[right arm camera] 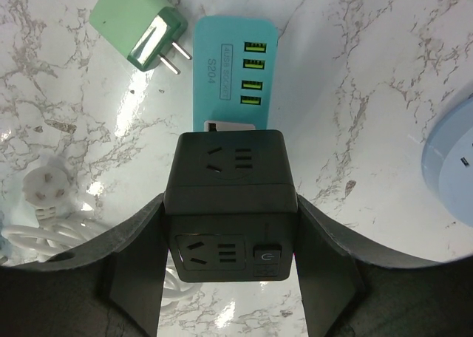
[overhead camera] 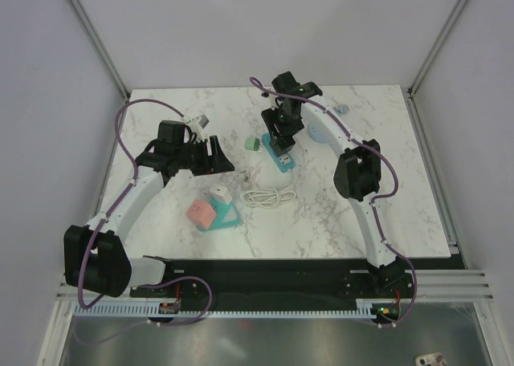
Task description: Insert the plug
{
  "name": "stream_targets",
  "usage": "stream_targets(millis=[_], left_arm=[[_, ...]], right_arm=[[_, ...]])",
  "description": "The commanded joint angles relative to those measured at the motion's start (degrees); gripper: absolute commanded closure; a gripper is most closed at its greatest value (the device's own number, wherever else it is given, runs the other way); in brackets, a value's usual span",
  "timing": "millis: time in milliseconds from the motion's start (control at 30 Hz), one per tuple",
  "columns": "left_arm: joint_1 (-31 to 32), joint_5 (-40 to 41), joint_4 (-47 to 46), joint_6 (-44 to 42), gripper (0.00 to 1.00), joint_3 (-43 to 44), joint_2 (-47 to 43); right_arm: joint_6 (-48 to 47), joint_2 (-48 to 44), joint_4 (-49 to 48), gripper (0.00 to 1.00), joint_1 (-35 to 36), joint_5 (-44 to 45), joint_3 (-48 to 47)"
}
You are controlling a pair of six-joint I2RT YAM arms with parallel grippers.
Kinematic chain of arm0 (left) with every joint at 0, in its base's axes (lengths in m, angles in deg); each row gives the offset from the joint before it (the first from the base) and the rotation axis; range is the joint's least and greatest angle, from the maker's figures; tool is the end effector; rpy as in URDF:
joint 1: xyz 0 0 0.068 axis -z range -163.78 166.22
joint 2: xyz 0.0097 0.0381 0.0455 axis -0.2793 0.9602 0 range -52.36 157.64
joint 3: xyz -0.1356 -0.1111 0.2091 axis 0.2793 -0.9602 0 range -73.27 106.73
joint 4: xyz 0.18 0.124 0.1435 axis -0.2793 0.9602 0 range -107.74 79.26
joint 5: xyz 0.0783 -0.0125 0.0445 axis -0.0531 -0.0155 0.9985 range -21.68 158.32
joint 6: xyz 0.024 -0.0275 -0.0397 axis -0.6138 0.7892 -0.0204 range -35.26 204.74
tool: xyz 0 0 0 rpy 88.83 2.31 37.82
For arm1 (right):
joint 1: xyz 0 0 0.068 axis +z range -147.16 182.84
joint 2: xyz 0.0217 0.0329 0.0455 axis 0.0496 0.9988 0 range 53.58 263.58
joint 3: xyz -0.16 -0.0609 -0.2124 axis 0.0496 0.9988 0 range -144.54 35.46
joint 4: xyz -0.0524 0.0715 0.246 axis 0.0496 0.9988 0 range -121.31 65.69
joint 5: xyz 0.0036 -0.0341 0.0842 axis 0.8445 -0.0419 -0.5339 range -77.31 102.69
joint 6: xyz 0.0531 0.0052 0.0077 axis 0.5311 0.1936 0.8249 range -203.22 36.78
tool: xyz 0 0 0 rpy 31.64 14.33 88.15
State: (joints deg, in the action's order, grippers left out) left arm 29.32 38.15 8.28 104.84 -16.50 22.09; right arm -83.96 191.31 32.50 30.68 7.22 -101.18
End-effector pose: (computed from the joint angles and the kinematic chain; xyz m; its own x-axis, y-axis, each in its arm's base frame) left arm 0.2654 -0.0802 0.2782 -0.8208 -0.1140 -0.5597 0.2851 0.7673 -0.5744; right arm 0.4475 0.2403 0.2473 -0.7943 -0.4339 -0.4252 -0.5108 0.8559 0.0809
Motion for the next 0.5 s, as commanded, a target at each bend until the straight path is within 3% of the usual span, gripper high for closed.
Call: stream_targets(millis=[0, 267, 467], left_arm=[[0.08, -1.03, -2.11, -1.20, 0.28, -0.26, -0.19], [0.08, -4.54, -3.08, -2.51, 0.28, 1.58, -0.27], [0.08, -4.10, -4.57, -3.40, 0.29, 1.15, -3.61]], right_arm=[[0.20, -3.96, 1.84, 1.00, -0.06, -1.64, -0.12], [0.64, -9.31, 1.05, 1.00, -0.06, -8.92, -0.04], [2.40, -11.78, 0.79, 1.00, -0.15, -6.39, 4.44]])
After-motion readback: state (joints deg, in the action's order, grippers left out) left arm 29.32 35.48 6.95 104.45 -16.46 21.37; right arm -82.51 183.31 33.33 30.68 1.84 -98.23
